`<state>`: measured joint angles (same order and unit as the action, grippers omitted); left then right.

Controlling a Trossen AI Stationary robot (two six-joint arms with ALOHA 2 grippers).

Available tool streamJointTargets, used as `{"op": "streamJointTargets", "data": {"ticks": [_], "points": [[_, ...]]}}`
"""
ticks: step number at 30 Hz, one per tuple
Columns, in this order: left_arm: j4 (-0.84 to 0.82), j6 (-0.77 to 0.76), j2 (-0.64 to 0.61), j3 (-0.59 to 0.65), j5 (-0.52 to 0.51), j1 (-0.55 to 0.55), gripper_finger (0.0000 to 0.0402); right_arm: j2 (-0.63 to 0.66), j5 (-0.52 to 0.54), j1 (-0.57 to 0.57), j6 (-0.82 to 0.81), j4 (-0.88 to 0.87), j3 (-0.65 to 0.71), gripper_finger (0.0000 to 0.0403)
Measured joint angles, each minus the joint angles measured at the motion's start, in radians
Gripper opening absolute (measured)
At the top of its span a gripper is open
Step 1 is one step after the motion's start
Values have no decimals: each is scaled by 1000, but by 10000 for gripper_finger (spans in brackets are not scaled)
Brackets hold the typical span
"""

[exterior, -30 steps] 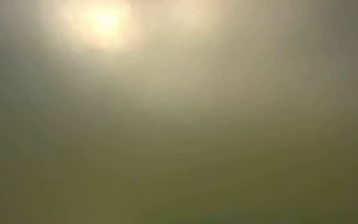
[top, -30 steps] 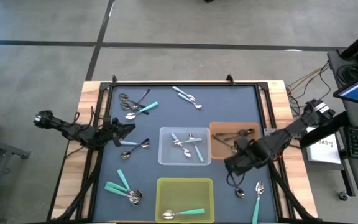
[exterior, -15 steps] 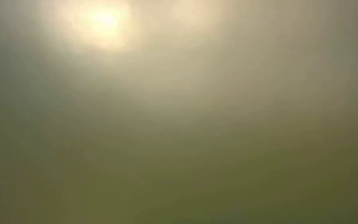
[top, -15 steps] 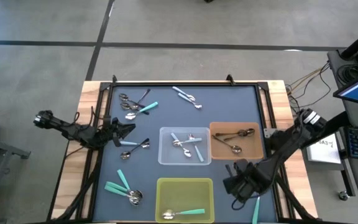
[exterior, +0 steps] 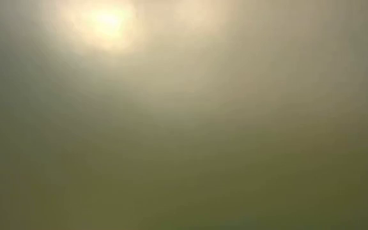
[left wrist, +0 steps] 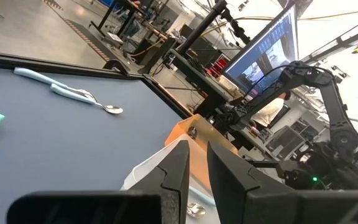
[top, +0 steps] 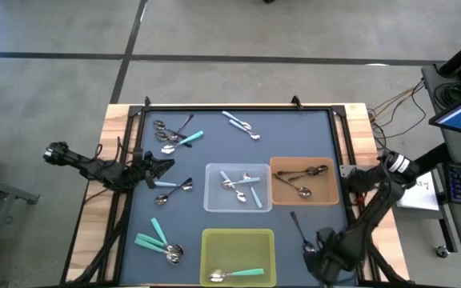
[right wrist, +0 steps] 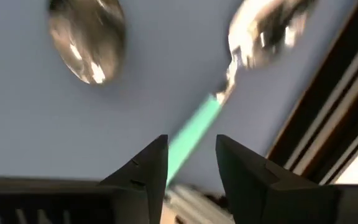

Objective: Sort silverware by color (type)
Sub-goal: Put the light green spoon into the yellow bin

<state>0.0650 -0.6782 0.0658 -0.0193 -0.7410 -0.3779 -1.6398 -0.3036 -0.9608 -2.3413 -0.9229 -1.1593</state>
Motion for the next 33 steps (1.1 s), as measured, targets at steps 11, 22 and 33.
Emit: {"op": "streamJointTargets", "data": {"ticks": [11,22,33], "points": [[0,0,1,0,0,0,40,-48,-59,-36,-45,52,1,155],[1,0,1,0,0,0,40,-133,-8,-47,-41,100,3,144],[1,0,1,0,0,0,40,-155,28,-46,-24,121,1,56]]}}
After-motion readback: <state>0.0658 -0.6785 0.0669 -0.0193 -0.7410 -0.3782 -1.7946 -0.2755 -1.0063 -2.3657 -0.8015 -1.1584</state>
